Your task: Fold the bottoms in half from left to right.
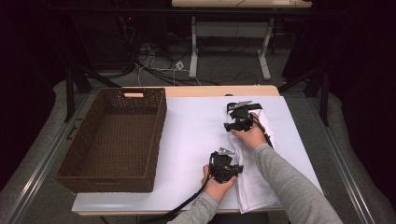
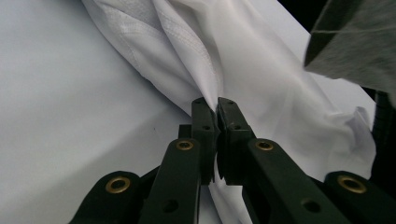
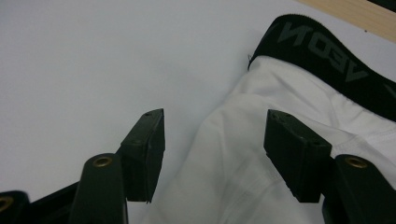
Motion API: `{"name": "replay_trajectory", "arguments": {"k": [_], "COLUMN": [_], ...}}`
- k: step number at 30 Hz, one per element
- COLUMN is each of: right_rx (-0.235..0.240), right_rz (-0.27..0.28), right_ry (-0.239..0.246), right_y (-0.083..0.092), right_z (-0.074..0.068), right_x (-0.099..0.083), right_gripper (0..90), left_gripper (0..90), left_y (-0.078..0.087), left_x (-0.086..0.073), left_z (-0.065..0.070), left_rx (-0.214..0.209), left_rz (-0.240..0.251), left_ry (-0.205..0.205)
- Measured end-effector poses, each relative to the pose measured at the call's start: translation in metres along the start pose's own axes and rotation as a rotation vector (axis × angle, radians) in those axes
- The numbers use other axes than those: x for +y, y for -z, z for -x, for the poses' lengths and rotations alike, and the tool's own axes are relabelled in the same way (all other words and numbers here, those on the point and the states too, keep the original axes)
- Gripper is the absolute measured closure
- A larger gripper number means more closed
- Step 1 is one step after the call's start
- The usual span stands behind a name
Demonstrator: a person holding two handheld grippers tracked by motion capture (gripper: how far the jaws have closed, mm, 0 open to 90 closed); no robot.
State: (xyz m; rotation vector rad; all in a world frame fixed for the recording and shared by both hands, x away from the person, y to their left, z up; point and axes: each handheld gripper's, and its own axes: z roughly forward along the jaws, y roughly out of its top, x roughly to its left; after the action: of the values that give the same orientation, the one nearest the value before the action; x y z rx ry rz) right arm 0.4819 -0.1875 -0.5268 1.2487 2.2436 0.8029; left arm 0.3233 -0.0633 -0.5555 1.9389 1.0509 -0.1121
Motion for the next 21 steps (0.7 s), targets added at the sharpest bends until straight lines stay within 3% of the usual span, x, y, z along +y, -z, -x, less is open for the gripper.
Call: {"name": "replay_trajectory", "arguments": {"k": [5, 10, 14, 19, 21], "right_rx": [-0.041, -0.083, -0.075, -0.038, -0.036], "right_rz": [-0.058, -0.069, -0.048, -0.051, -0.053], "right_ry": [0.020, 0.043, 0.036, -0.033, -0.057], "right_y": [-0.015, -0.023, -0.026, -0.028, -0.028], "right_z": [-0.003, -0.006, -0.004, 0.001, 0.003], "right_x": [-0.004, -0.005, -0.005, -0.004, -0.004], "right_gripper": [39.5, 44.4, 62.9, 85.1, 87.8], "left_gripper": [87.1, 87.1, 87.1, 87.2, 87.2], "left_y": [0.002, 0.003, 0.002, 0.001, 0.001], "left_x": [-0.002, -0.001, -0.002, -0.003, -0.003], "left_z": [0.001, 0.001, 0.000, -0.003, -0.003], "left_rx": [0.000, -0.002, -0.003, -0.005, 0.000], "left_rz": [-0.001, -0.003, -0.002, -0.004, -0.006], "left_ry": [-0.005, -0.003, -0.001, 0.007, 0.002]}}
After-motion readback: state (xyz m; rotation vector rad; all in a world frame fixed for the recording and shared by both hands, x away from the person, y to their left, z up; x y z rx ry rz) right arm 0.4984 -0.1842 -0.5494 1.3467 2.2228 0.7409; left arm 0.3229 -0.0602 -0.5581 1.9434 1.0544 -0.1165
